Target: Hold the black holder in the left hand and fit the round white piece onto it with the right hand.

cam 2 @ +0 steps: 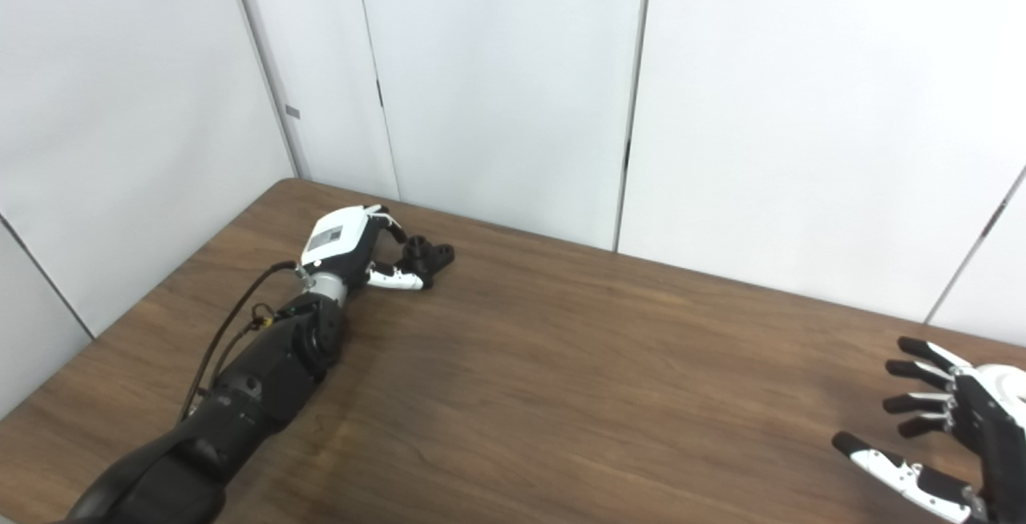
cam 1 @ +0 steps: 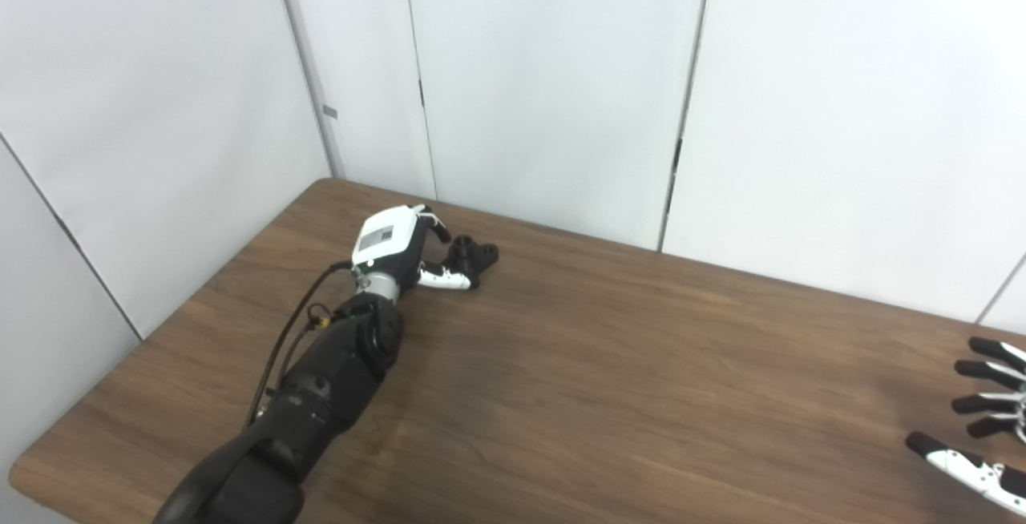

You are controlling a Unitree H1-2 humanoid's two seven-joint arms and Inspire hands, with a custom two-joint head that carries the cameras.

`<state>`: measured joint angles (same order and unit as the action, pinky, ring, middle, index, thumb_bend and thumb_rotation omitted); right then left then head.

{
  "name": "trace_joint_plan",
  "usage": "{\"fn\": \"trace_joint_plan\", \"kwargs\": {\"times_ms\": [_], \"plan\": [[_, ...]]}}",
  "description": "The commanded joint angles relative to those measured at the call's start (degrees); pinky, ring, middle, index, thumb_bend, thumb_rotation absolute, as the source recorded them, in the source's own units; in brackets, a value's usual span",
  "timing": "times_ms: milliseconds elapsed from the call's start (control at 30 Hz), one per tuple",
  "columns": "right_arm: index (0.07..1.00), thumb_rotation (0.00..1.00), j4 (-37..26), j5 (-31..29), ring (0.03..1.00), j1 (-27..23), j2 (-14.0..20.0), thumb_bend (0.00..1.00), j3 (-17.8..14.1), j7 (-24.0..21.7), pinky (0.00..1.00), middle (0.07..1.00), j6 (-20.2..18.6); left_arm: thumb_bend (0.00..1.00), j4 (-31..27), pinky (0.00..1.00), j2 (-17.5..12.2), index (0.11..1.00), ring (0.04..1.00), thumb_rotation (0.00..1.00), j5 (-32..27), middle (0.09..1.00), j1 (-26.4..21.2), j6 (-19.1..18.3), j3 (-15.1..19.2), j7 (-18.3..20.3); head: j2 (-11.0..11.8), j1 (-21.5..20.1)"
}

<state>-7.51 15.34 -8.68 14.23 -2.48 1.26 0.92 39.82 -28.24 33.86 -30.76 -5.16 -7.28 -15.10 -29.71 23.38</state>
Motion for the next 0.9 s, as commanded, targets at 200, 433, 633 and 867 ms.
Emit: {"fn": "trace_joint_plan", "kwargs": {"times_ms": [200, 433, 633, 867], "plan": [[0.758, 0.00, -2.26, -0.03, 0.553, -1.34, 0.35, 0.61, -0.95, 0.61, 0.45, 0.684, -0.02, 0.53, -0.77, 0.78, -0.39, 0.484, 0.933, 0.07, -2.27, 0.844, -1.51, 2.40, -0.51, 0.47, -0.43, -0.03], [0.761, 0.00, -2.92, -0.46, 0.559, -1.08, 0.46, 0.60, -1.49, 0.38, 0.46, 0.691, -0.58, 0.52, -2.42, 0.77, -0.39, 0.477, 0.906, 0.07, -2.47, 0.814, -0.71, 0.79, -0.80, 0.93, -1.04, 0.00], [0.758, 0.00, -2.71, -0.73, 0.553, -1.23, 0.49, 0.60, -1.76, 0.31, 0.46, 0.686, -0.41, 0.52, -3.27, 0.77, -0.45, 0.477, 0.890, 0.06, -2.49, 0.819, -0.56, -0.46, -0.87, 2.00, -1.26, -0.16], [0.755, 0.00, -2.89, -1.04, 0.550, -1.47, 0.35, 0.59, -1.78, 0.18, 0.45, 0.688, -0.65, 0.53, -6.08, 0.76, -0.53, 0.478, 0.890, 0.07, -3.93, 0.825, 1.22, 2.62, -1.25, 4.28, -1.32, -1.31]]}}
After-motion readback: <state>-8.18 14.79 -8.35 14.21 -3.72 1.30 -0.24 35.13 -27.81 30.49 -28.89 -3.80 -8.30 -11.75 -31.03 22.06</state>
